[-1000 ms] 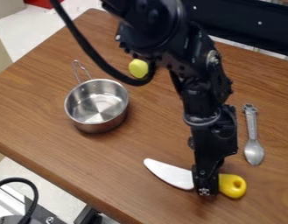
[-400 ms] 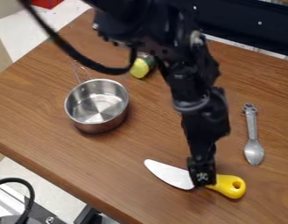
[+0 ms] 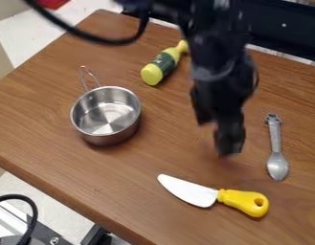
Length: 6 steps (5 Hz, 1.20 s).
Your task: Put the knife below the silver spoon
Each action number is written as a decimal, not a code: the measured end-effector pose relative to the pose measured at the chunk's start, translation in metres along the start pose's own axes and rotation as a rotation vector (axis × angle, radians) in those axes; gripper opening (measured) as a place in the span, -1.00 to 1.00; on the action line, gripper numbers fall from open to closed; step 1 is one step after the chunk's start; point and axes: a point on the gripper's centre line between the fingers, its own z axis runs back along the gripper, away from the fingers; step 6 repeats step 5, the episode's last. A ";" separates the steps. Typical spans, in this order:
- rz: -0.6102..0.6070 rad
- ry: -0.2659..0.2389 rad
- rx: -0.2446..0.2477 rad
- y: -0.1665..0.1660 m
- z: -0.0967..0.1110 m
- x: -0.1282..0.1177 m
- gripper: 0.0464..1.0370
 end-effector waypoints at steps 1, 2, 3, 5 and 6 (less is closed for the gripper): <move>0.137 0.058 0.042 0.021 0.002 0.014 0.92; 0.209 0.082 0.064 0.029 -0.007 0.034 0.92; 0.252 0.071 0.090 0.035 -0.014 0.057 0.92; 0.325 0.091 0.139 0.054 -0.040 0.092 0.92; 0.325 0.091 0.139 0.054 -0.040 0.092 0.92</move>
